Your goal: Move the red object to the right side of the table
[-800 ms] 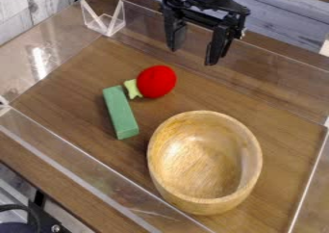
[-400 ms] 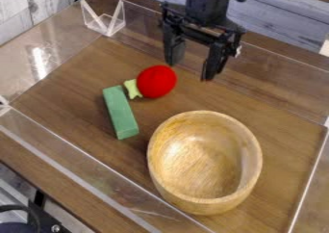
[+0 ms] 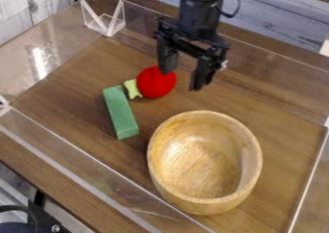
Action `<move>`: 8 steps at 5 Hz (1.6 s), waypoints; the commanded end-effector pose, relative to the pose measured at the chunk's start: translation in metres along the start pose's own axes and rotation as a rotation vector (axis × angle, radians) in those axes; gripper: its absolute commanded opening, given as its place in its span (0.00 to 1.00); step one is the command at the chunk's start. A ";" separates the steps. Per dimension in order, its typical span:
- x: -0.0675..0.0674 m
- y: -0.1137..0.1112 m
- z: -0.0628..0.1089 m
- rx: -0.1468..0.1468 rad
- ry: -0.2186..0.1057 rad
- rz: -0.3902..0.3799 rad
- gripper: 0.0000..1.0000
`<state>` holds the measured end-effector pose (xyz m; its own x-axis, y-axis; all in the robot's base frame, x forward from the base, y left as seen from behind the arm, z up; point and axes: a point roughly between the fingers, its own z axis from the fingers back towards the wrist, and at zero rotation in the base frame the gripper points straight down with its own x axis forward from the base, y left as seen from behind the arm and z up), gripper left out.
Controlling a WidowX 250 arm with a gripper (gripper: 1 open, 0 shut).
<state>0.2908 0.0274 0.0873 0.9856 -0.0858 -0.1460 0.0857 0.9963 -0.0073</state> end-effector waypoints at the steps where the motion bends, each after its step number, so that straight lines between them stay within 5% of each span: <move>1: 0.011 0.026 0.016 0.015 -0.070 -0.003 1.00; 2: 0.015 0.038 0.013 0.000 -0.080 -0.016 1.00; 4: 0.013 0.044 -0.034 -0.060 -0.096 0.016 1.00; 5: 0.015 0.038 -0.045 -0.083 -0.118 -0.036 1.00; 8: 0.013 0.036 -0.044 -0.080 -0.132 -0.109 1.00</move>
<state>0.2994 0.0615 0.0322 0.9825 -0.1828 -0.0350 0.1784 0.9785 -0.1030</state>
